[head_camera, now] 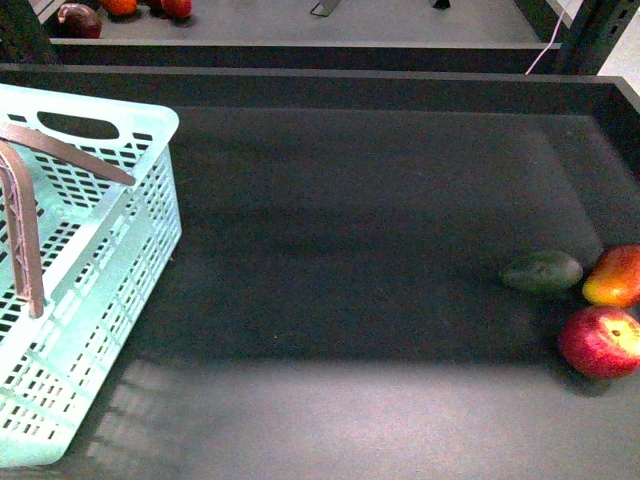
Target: Pick apple with right arm and hold basket with left
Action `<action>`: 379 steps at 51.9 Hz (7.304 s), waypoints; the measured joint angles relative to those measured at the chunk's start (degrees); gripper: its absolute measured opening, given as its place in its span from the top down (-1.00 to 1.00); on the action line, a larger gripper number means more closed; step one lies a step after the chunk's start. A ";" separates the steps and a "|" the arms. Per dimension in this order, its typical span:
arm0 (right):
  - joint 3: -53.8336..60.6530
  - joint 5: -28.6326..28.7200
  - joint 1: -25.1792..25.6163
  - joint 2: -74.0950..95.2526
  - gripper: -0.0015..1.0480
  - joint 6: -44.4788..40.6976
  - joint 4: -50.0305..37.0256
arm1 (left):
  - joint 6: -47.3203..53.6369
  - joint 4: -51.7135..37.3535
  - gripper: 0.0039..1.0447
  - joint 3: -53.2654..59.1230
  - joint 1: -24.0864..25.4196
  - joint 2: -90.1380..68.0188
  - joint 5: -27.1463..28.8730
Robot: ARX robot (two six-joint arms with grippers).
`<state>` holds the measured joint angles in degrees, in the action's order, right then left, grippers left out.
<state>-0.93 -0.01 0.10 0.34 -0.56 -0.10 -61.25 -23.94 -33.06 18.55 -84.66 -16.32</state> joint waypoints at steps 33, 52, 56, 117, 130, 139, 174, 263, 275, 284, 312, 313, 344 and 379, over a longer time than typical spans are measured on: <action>0.00 0.00 0.00 0.00 -0.83 0.00 0.00 | -7.65 -3.26 -0.87 -12.15 -3.26 -16.59 2.56; 0.00 0.00 0.00 0.00 -0.83 0.00 0.00 | -7.76 -1.79 -0.47 -16.11 -4.61 -19.56 2.97; 0.00 0.00 0.00 0.00 -0.83 0.00 0.00 | -7.65 -0.96 -0.13 -16.59 -4.94 -20.50 3.61; 0.00 0.00 0.00 0.00 -0.83 0.00 0.00 | -11.15 18.08 0.47 -18.97 -35.76 1.40 12.09; 0.00 0.00 0.00 0.00 -0.83 0.00 0.00 | -9.33 21.46 0.47 -23.32 -47.25 1.40 15.04; 0.00 0.00 0.00 0.00 -0.83 0.00 0.00 | -9.53 22.91 0.47 -25.31 -53.16 1.29 15.21; -3.39 -9.99 -2.56 4.70 -0.83 3.56 9.25 | -7.52 25.11 0.47 -25.92 -56.43 1.18 15.89; -45.88 -1.77 8.68 134.79 -0.83 -2.01 -26.21 | -7.50 25.16 0.48 -25.94 -56.41 1.14 15.96; -47.69 -1.49 8.24 136.89 -0.83 -1.92 -25.62 | -7.50 25.16 0.48 -25.94 -56.41 1.14 15.93; -47.15 -1.49 8.22 137.28 -0.54 -1.81 -26.91 | -7.50 25.16 0.48 -25.92 -56.41 1.14 15.96; -29.31 6.01 13.99 106.68 -0.53 -13.07 -28.28 | -7.50 25.16 0.48 -25.94 -56.41 1.14 15.93; -28.76 6.54 14.12 104.32 -0.53 -13.22 -27.39 | -7.50 25.16 0.48 -25.94 -56.41 1.14 15.93; -31.34 2.91 -2.01 61.37 -0.53 -0.37 -14.32 | -7.50 25.16 0.48 -25.92 -56.41 1.16 15.96; -28.28 -5.84 -22.18 68.83 -0.83 3.52 -19.58 | -7.48 25.16 0.48 -25.94 -56.41 1.11 16.13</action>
<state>-29.21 -5.85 -22.09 69.17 2.96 -19.68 -68.73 1.21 -59.00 -37.87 -83.55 -0.19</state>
